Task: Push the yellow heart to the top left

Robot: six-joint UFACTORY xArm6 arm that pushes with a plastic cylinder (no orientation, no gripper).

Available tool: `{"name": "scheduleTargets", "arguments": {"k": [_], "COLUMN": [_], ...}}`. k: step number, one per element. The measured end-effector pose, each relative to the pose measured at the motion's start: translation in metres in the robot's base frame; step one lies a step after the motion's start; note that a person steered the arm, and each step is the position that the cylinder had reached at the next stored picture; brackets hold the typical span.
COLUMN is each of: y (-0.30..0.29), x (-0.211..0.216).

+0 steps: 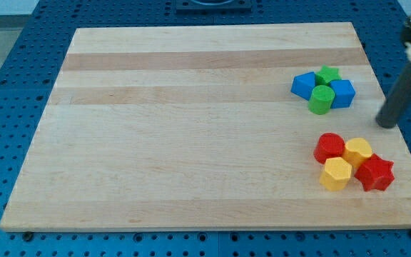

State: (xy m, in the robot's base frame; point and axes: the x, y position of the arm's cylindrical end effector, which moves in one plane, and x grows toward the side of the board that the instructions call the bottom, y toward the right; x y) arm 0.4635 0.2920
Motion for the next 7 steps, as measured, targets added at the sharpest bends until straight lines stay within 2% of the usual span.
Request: {"name": "scheduleTargets", "arguments": {"k": [1,3,5,7], "y": [0.027,0.022,-0.015,-0.053], "x": [0.025,0.062,0.083,0.086]}}
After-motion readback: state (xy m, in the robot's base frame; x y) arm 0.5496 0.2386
